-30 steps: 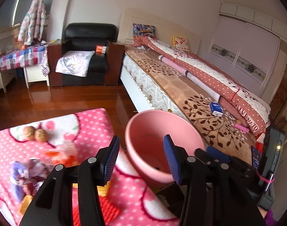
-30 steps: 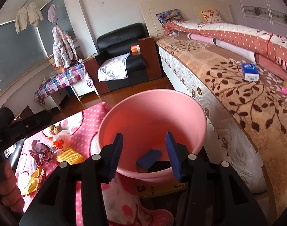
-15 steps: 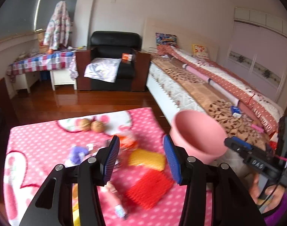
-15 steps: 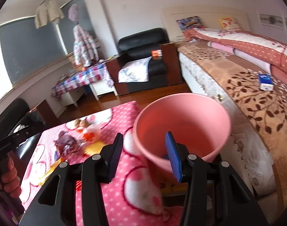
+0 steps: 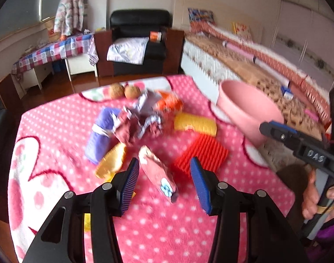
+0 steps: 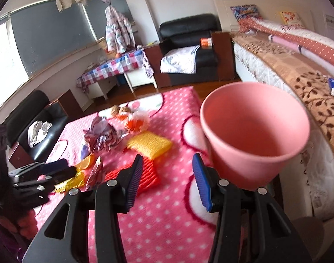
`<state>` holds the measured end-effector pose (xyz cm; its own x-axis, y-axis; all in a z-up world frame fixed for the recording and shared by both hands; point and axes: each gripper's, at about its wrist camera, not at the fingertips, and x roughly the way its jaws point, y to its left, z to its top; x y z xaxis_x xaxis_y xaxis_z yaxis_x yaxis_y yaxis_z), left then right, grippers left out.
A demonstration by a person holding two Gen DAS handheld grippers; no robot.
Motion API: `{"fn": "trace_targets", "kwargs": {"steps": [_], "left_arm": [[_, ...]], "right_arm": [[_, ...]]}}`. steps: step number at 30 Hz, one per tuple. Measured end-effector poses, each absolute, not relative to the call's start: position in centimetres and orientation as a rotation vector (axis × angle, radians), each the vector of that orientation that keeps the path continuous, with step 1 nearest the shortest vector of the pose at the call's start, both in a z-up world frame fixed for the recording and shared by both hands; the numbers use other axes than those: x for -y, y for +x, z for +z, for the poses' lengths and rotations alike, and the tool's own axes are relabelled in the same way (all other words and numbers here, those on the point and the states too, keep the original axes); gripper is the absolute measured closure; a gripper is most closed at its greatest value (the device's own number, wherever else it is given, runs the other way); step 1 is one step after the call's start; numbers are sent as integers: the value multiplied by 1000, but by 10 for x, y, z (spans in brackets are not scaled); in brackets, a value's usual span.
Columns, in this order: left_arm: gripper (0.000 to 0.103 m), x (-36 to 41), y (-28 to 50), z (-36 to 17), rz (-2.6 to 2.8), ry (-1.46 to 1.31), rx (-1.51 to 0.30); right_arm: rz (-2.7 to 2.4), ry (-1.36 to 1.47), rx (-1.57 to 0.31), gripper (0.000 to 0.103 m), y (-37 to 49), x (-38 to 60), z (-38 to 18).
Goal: Collect trash
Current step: 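Grasp the pink wrapper with the left gripper while the right gripper grasps the red mesh net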
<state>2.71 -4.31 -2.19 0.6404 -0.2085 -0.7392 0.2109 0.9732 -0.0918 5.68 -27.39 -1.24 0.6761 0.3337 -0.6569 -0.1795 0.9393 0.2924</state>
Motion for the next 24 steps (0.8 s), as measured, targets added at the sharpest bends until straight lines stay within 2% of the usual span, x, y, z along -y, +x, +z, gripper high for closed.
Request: {"fn": "trace_targets", "kwargs": {"steps": [4, 8, 11, 13, 18, 24], "left_arm": [[56, 54, 38, -42, -233, 5, -911], [63, 56, 49, -55, -216, 9, -953], [71, 53, 52, -65, -205, 19, -985], [81, 50, 53, -68, -206, 5, -994], [91, 42, 47, -68, -231, -11, -966], [91, 37, 43, -69, -251, -15, -953]], "right_arm": [[320, 228, -809, 56, 56, 268, -19], [345, 251, -851, 56, 58, 263, -27], [350, 268, -887, 56, 61, 261, -35], [356, 285, -913, 56, 64, 260, -41], [371, 320, -966, 56, 71, 253, -53], [368, 335, -1018, 56, 81, 241, -66]]}}
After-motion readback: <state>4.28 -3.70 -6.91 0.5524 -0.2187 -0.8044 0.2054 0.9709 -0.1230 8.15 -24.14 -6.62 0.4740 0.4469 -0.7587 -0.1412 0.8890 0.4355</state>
